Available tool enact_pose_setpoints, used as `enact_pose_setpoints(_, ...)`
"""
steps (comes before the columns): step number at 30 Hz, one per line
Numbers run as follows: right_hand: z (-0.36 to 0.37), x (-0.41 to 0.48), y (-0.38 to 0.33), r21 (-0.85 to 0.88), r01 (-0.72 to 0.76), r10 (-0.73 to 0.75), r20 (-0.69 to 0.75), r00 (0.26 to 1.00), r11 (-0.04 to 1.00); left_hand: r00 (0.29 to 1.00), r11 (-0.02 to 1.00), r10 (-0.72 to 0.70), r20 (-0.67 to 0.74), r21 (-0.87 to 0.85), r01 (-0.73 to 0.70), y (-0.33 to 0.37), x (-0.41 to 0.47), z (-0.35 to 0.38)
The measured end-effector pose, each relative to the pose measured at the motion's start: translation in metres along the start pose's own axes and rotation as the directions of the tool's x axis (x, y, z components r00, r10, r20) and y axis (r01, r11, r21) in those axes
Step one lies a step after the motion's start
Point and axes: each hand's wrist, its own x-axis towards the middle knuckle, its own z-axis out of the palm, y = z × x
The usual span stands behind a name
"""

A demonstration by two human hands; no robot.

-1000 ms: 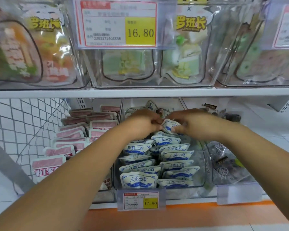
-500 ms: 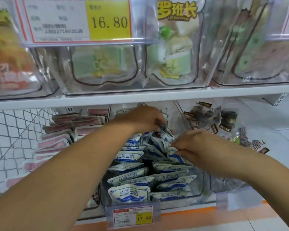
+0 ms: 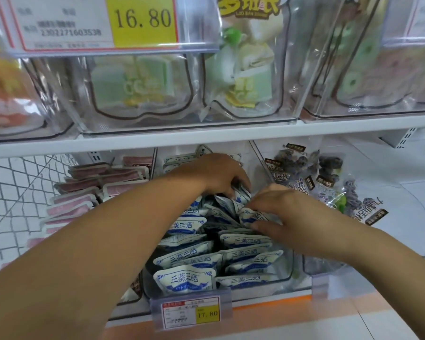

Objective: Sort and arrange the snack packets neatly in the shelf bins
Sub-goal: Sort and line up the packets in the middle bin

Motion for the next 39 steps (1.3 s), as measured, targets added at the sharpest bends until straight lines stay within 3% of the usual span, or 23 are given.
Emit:
enact_pose_setpoints(4, 0.002, 0.000, 0.001, 0.000, -0.016, 0.016, -0.017, 1.000, 1.000, 0.997, 0.999, -0.041, 0.059, -0.014, 0.041, 0.005, 0.007, -0.003)
enact_pose_setpoints(8, 0.003, 0.000, 0.002, -0.019, -0.023, 0.023, -0.021, 1.000, 1.000, 0.997, 0.992, -0.065, -0.052, -0.113, 0.059, -0.001, 0.007, 0.010)
enact_pose_setpoints(10, 0.002, 0.002, 0.002, -0.056, -0.034, 0.034, 0.000, 0.999, 0.998, 0.990, 0.967, -0.101, -0.096, -0.243, 0.076, -0.008, 0.001, 0.005)
enact_pose_setpoints(12, -0.001, 0.004, -0.001, -0.098, -0.037, 0.038, 0.010, 0.999, 0.995, 0.978, 0.905, -0.134, -0.158, -0.422, 0.056, -0.016, -0.006, -0.005)
enact_pose_setpoints(15, -0.009, 0.015, -0.006, -0.200, -0.079, 0.090, 0.048, 0.995, 0.977, 0.967, 0.678, -0.164, -0.194, -0.734, -0.032, -0.024, -0.021, -0.014)
enact_pose_setpoints(16, -0.012, 0.022, -0.008, -0.253, -0.089, 0.107, 0.057, 0.993, 0.963, 0.959, 0.644, -0.174, -0.223, -0.763, -0.061, -0.028, -0.024, -0.014)
enact_pose_setpoints(21, -0.019, 0.048, -0.018, -0.422, -0.099, 0.187, 0.172, 0.967, 0.901, 0.883, 0.703, -0.360, -0.301, -0.710, 0.045, -0.028, -0.038, -0.006)
enact_pose_setpoints(23, -0.020, 0.046, -0.015, -0.296, -0.174, 0.223, 0.142, 0.964, 0.939, 0.857, 0.695, -0.383, -0.345, -0.719, 0.021, -0.023, -0.042, -0.004)
enact_pose_setpoints(25, -0.024, 0.039, -0.010, -0.057, -0.265, 0.259, -0.086, 0.962, 0.963, 0.863, 0.690, -0.364, -0.351, -0.724, -0.003, -0.019, -0.046, -0.005)
enact_pose_setpoints(27, -0.025, 0.036, -0.005, -0.015, -0.281, 0.267, -0.275, 0.924, 0.960, 0.875, 0.676, -0.341, -0.344, -0.736, -0.026, -0.016, -0.048, -0.006)
enact_pose_setpoints(31, -0.013, 0.041, -0.006, -0.004, -0.315, 0.314, -0.098, 0.945, 0.949, 0.900, 0.660, -0.307, -0.308, -0.751, -0.031, -0.014, -0.052, -0.005)
enact_pose_setpoints(34, -0.009, 0.042, -0.001, 0.063, -0.276, 0.283, -0.186, 0.941, 0.959, 0.910, 0.626, -0.288, -0.299, -0.778, -0.057, -0.012, -0.056, -0.006)
enact_pose_setpoints(36, -0.012, 0.038, 0.002, 0.120, -0.289, 0.306, -0.169, 0.937, 0.950, 0.909, 0.602, -0.294, -0.295, -0.796, -0.064, -0.009, -0.057, -0.006)
enact_pose_setpoints(39, -0.016, 0.030, 0.004, 0.299, -0.320, 0.383, -0.180, 0.906, 0.899, 0.890, 0.642, -0.359, -0.281, -0.766, 0.017, -0.007, -0.057, -0.008)
